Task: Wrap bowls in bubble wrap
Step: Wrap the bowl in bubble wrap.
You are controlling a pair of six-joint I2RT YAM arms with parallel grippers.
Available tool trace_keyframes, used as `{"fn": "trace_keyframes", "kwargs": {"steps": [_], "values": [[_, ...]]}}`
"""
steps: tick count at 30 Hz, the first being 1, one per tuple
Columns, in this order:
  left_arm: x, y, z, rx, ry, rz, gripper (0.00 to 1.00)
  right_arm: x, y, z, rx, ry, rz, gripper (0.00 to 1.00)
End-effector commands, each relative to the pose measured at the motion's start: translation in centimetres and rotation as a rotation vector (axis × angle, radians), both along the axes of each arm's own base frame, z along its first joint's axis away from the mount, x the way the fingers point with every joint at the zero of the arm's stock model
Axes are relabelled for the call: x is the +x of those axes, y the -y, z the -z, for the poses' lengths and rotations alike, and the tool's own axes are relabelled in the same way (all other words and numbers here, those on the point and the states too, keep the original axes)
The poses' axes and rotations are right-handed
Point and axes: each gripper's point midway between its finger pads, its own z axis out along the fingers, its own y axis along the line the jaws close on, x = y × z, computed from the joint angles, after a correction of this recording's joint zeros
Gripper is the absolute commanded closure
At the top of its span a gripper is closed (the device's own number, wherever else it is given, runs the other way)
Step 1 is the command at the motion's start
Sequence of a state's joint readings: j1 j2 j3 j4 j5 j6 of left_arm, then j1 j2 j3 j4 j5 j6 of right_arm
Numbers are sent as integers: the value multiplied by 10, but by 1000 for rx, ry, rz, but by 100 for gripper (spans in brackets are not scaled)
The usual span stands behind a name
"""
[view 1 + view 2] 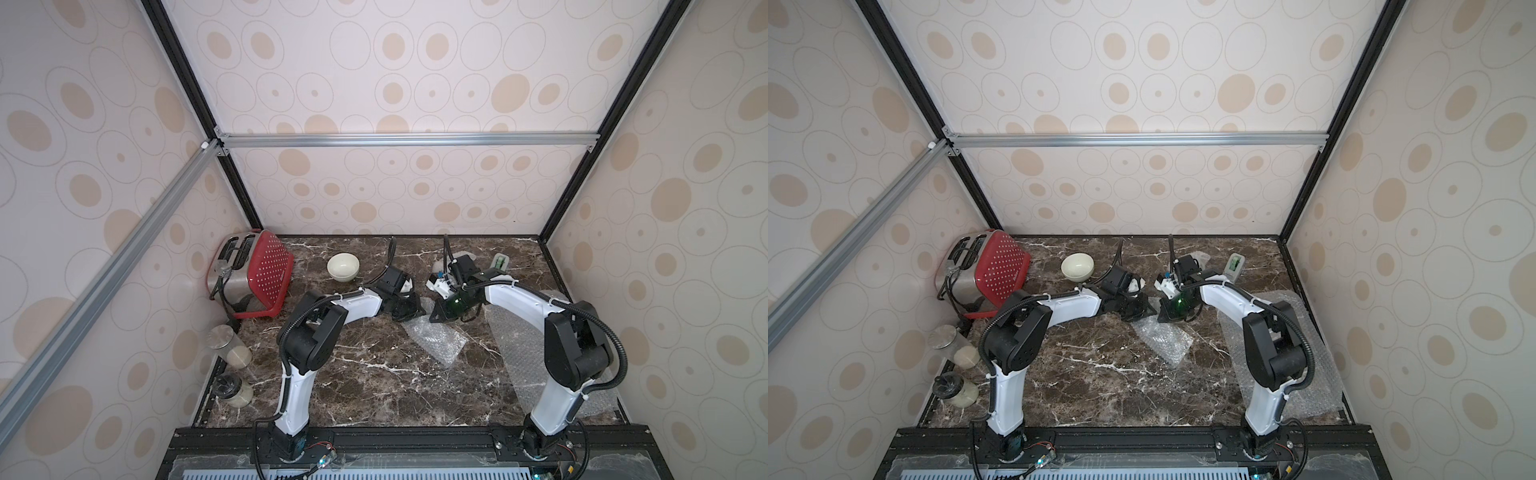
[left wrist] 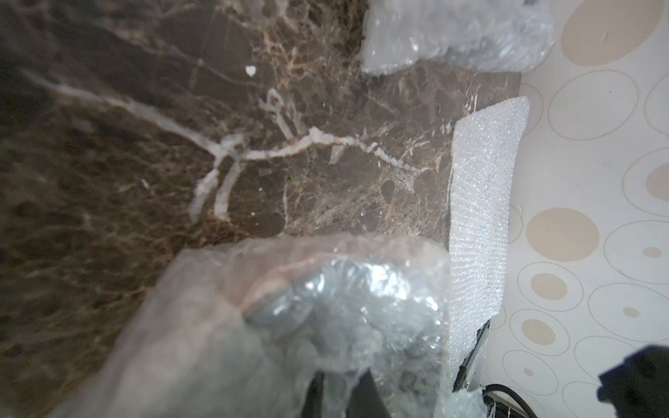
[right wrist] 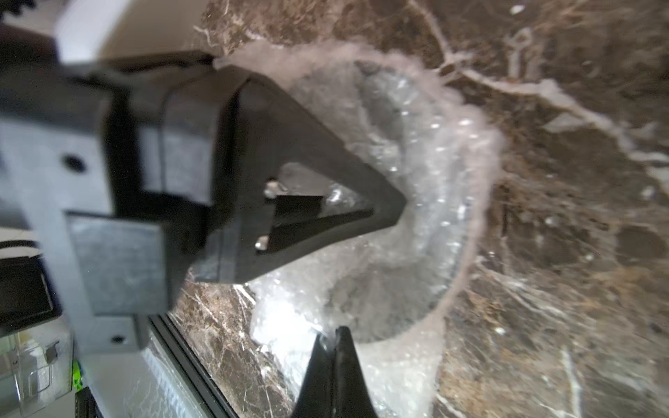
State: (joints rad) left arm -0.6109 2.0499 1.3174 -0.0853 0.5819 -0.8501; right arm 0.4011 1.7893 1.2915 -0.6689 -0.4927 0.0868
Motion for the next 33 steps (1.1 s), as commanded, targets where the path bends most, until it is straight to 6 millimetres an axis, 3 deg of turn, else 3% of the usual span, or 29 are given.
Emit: {"fn": "trace_keyframes", "kwargs": {"steps": [1, 7, 13, 17, 27, 30, 33], "values": [[-12, -6, 30, 79, -55, 19, 89, 13, 29, 11, -88, -7, 108, 100], [-12, -5, 29, 76, -54, 20, 89, 19, 59, 34, -211, -43, 206, 100], [-12, -5, 29, 78, -54, 22, 89, 14, 73, 51, -292, -81, 224, 100], [-12, -5, 29, 76, -54, 23, 89, 12, 75, 49, -292, -86, 229, 100], [-9, -3, 26, 71, -48, 22, 89, 16, 45, -16, -75, 56, 133, 33], [-9, -2, 25, 70, -47, 21, 89, 15, 37, -16, -45, 37, 95, 17], [-9, -3, 25, 71, -48, 24, 89, 10, 28, -6, -32, 4, 52, 13]]}}
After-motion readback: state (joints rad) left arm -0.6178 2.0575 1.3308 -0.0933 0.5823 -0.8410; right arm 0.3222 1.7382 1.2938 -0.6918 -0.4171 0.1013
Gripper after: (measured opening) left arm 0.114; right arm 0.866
